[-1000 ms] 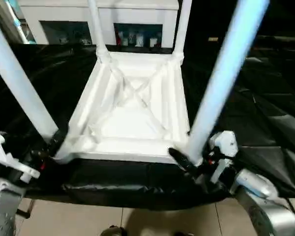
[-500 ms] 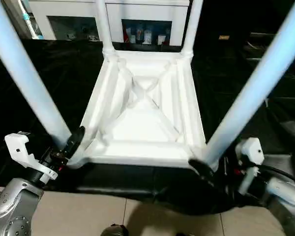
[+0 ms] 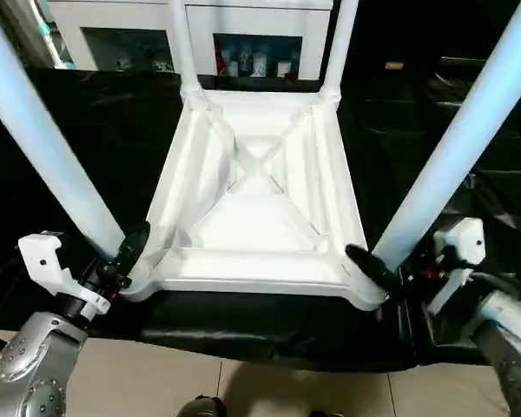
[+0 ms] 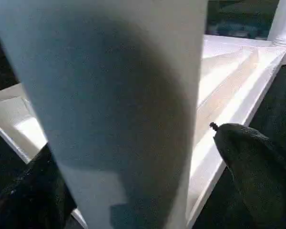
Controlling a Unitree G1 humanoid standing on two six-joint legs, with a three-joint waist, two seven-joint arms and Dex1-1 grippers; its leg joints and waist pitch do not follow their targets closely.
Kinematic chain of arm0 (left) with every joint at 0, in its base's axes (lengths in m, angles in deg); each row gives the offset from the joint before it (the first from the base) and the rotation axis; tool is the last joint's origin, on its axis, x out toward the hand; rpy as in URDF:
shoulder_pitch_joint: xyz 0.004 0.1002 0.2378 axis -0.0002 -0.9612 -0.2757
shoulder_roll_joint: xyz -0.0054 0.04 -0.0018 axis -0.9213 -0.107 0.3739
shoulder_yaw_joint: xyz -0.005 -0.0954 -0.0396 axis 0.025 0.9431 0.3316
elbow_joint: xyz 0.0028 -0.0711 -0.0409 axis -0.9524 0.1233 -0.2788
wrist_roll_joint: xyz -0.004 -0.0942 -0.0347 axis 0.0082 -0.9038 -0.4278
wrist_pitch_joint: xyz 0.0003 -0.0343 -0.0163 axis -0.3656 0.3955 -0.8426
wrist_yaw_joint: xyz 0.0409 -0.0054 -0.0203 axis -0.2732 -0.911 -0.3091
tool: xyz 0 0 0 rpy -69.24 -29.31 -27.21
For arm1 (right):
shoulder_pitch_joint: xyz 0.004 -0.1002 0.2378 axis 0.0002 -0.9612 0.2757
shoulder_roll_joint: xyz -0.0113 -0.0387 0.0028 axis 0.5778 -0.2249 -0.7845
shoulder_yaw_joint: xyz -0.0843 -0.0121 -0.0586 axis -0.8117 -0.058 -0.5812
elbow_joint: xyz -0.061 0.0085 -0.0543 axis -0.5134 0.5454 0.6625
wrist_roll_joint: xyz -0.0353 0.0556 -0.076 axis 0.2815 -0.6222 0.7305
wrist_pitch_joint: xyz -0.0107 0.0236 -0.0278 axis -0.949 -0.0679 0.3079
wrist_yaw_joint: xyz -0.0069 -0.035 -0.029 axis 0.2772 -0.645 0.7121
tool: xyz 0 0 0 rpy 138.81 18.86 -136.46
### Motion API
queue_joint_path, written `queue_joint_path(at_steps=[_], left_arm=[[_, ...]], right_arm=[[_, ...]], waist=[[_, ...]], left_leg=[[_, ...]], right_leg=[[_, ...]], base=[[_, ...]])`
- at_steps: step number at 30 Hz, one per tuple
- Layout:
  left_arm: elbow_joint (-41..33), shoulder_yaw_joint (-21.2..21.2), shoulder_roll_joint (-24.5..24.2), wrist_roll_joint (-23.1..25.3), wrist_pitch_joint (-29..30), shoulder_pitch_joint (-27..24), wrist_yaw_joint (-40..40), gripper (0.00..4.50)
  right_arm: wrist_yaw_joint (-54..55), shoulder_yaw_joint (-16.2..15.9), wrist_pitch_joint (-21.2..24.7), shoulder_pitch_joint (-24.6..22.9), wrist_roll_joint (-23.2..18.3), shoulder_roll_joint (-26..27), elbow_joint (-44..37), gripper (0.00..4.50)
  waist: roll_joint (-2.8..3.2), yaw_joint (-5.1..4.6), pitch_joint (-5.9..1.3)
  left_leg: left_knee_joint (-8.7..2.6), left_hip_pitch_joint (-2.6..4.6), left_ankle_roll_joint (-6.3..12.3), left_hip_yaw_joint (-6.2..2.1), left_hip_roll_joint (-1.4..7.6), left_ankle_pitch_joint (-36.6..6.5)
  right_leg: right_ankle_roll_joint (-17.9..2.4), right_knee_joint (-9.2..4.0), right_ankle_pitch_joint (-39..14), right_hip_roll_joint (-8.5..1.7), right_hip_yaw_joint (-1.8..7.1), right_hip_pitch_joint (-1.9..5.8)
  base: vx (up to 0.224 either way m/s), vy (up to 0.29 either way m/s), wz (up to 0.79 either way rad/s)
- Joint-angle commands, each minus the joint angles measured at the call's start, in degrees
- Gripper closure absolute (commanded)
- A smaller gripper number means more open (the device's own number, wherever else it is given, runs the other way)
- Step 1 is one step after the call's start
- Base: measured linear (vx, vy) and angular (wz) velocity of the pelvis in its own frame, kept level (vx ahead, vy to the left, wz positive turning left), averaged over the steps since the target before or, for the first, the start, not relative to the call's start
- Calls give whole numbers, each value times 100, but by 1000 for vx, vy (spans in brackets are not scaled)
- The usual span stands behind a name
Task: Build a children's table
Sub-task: Flip table
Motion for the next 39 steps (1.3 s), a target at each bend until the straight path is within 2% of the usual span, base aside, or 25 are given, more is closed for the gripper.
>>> queue_joint_path(at_steps=[1,3,7,8,9,11,14,15,16,17,19,22,25,27,28,29,31,32,36,37,39], left_arm=[[-152,-156,118,-60,65,18,-63,202],[-189,-192,182,-12,52,37,-160,205],[-225,-280,382,170,-26,57,-432,208],[-220,-291,431,210,-50,72,-497,208],[-206,-296,473,253,-93,92,-550,208],[-198,-306,528,301,-121,117,-613,209],[-144,-395,674,481,-211,221,-743,210],[-119,-419,731,511,-234,264,-794,211],[-114,-424,745,516,-237,274,-807,212],[-114,-424,745,516,-237,274,-807,212],[-111,-456,769,539,-208,287,-821,213],[-76,-438,802,564,-182,318,-819,213],[-36,-411,840,615,-156,381,-876,213],[-1,-431,876,717,-197,438,-955,214],[12,-444,907,742,-209,470,-1017,214],[16,-447,914,751,-210,480,-1038,214],[27,-447,946,785,-215,510,-1113,215],[49,-408,1027,790,-212,557,-1241,215],[88,-315,1149,728,-192,638,-1381,215],[90,-302,1160,711,-186,648,-1385,215],[95,-247,1211,632,-163,682,-1406,215]], right_arm=[[304,-116,-230,52,354,145,96,0],[268,-121,-260,5,280,198,51,0],[-99,-219,-244,-386,45,102,-250,0],[-100,-212,-266,-447,50,92,-294,0],[-61,-200,-297,-479,85,97,-312,0],[-33,-167,-312,-506,94,113,-318,0],[263,31,-528,-524,276,237,-223,0],[358,106,-599,-522,311,263,-183,0],[381,126,-616,-522,320,268,-172,0],[381,126,-616,-522,320,268,-172,0],[351,282,-518,-556,67,297,-202,0],[380,646,-304,-559,-471,348,-272,0],[264,678,-278,-556,-580,268,-283,0],[236,538,-418,-549,-320,194,-249,0],[210,484,-407,-537,-348,228,-302,0],[197,480,-378,-534,-403,246,-328,0],[162,469,-323,-543,-490,261,-397,0],[28,519,-151,-633,-763,246,-489,0],[-148,633,29,-754,-1142,200,-548,0],[-145,676,59,-750,-1227,207,-558,0],[-126,865,213,-722,-1619,244,-608,0]], waist=[[5,-40,-284],[13,-41,-283],[31,-9,-256],[23,-9,-258],[50,-11,-257],[23,-21,-252],[63,-20,-260],[45,-30,-252],[71,-15,-255],[52,-28,-251],[52,-36,-261],[56,-39,-270],[59,-36,-286],[53,-36,-288],[50,-36,-289],[23,-39,-298],[36,-34,-300],[35,-34,-298],[38,-28,-311],[56,-29,-301],[57,-30,-300]], left_leg=[[-437,116,45,-152,305,-1715],[-437,130,23,-154,308,-1796],[-442,132,51,-158,323,-1945],[-441,126,54,-158,322,-1949],[-450,98,50,-173,313,-1922],[-444,107,50,-170,303,-1982],[-440,125,14,-173,306,-2013],[-449,118,0,-170,310,-2064],[-445,130,-18,-176,306,-2085],[-449,126,-21,-177,302,-2134],[-451,99,-5,-188,292,-2129],[-439,106,68,-186,296,-2051],[-424,95,82,-179,291,-1939],[-419,85,76,-178,293,-1921],[-418,80,74,-178,290,-1913],[-413,76,88,-179,285,-1907],[-410,81,109,-183,287,-1887],[-413,67,127,-185,285,-1856],[-402,65,175,-192,288,-1824],[-403,60,179,-191,287,-1817],[-400,68,206,-189,283,-1821]], right_leg=[[-833,-335,-1540,-229,189,140],[-817,-343,-1631,-233,195,132],[-740,-373,-1748,-227,211,126],[-741,-368,-1740,-232,211,132],[-721,-365,-1770,-240,202,150],[-676,-390,-1962,-238,200,133],[-665,-405,-2043,-235,201,113],[-637,-418,-2115,-232,198,108],[-624,-415,-2149,-236,197,103],[-605,-425,-2205,-230,198,105],[-570,-424,-2281,-236,188,128],[-602,-427,-2227,-234,191,119],[-627,-414,-2108,-227,183,125],[-616,-408,-2114,-227,182,132],[-602,-410,-2180,-237,183,133],[-582,-416,-2243,-242,180,137],[-553,-420,-2297,-244,184,129],[-543,-413,-2294,-243,180,140],[-583,-410,-2216,-240,173,141],[-590,-414,-2193,-235,171,135],[-614,-419,-2202,-236,173,132]], base=[[0,0,0],[0,0,0],[0,0,0],[0,0,0],[0,0,0],[0,0,0],[0,0,0],[0,0,0],[0,0,0],[0,0,0],[0,0,0],[0,0,0],[0,0,0],[0,0,0],[0,0,0],[0,0,0],[0,0,0],[0,0,0],[0,0,0],[0,0,0],[0,0,0]])
